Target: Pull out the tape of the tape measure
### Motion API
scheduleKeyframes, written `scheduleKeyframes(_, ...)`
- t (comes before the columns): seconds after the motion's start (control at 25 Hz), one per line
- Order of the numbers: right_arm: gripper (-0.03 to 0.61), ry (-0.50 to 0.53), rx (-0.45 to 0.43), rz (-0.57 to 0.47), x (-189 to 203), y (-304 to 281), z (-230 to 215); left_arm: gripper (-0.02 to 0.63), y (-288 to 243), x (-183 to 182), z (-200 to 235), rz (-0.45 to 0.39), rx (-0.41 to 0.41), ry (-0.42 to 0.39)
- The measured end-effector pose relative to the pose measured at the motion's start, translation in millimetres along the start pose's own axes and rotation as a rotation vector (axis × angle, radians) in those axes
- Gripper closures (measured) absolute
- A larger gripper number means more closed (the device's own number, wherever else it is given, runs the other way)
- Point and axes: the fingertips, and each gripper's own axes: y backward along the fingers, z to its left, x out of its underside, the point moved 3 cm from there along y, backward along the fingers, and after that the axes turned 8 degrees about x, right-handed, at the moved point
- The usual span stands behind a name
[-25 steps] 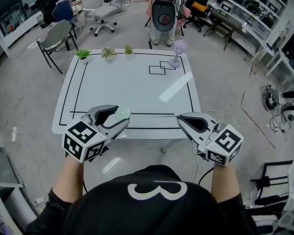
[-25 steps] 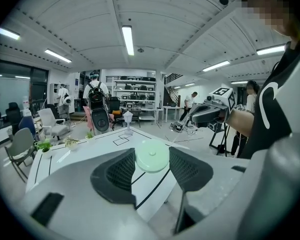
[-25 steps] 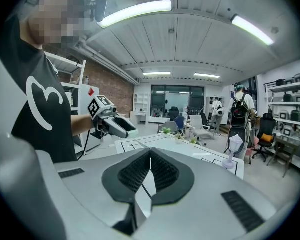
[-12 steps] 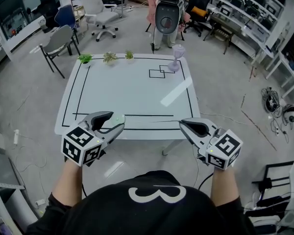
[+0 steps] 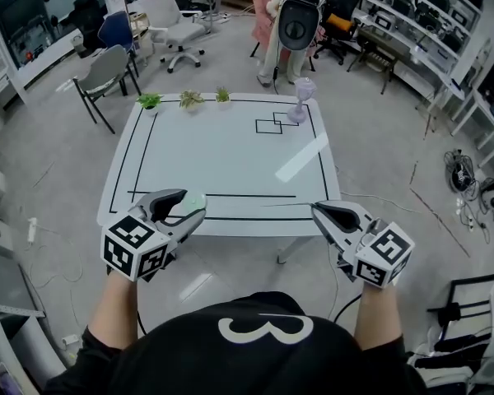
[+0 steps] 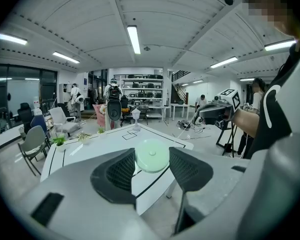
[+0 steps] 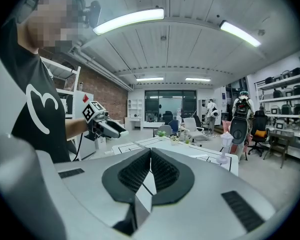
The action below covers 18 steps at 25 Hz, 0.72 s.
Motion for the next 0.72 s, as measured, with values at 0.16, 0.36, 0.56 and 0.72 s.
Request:
scheduleKeyframes(0.16,0.571,-0.012,0.017,0.007,3,4,-7,0.390,4,5,6,-0.004,-0.019,0.017)
scheduleKeyframes(0.36,0.571,-0.017,0.031,0.004,3,4,-14,0.391,8,7,12,-0.008,-0.035,0.027)
scheduleKeyframes(0.56,0.570,-0.020,0.036,-0.001,2,3,-18,0.391,9,5,16,-0.018,-0.042,0.031)
scheduleKeyframes(0.72,0.571,-0.023,0.055,-0.005,0,6,-25,0.391,11,0,21,-0.031,-0.053,0.027)
